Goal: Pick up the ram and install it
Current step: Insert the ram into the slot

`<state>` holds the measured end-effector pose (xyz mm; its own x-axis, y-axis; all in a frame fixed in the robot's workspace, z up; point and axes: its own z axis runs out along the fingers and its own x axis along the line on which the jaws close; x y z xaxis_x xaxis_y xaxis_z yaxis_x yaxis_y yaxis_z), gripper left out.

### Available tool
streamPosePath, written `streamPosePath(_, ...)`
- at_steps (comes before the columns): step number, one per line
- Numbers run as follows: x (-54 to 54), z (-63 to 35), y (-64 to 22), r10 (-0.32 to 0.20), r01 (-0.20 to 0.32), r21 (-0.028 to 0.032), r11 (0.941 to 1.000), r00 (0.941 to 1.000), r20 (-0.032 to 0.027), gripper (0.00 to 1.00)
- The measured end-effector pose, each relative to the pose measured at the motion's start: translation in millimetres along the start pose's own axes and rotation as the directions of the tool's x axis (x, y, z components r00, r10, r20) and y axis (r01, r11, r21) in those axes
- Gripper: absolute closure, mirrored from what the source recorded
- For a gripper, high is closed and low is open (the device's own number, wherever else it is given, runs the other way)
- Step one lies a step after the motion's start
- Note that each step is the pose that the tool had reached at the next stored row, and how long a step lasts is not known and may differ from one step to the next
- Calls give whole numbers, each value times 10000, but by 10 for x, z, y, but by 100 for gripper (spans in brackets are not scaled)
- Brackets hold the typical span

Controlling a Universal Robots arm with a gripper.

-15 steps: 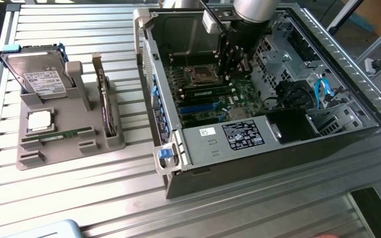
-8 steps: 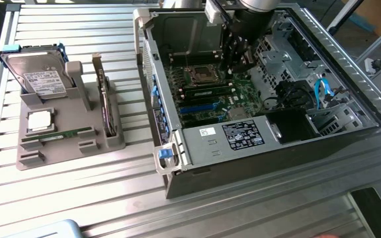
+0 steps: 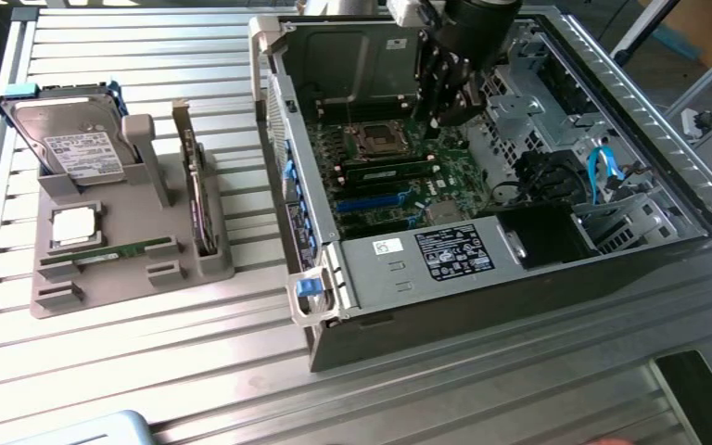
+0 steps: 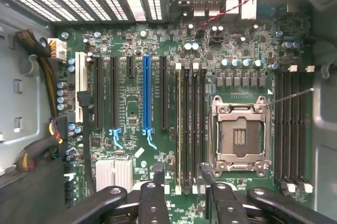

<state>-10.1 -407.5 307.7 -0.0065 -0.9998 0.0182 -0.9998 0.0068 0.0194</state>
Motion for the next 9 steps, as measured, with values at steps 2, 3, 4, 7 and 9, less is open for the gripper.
streamPosePath(2,1,-63,1,0,0,0,10000,10000,0,62)
streamPosePath(3,1,-114,2,0,0,1,10000,10000,1,62)
streamPosePath(4,2,-147,3,0,0,0,10000,10000,1,62)
streamPosePath(7,3,-229,4,0,0,1,10000,10000,1,62)
streamPosePath(9,3,-301,5,0,0,1,10000,10000,1,62)
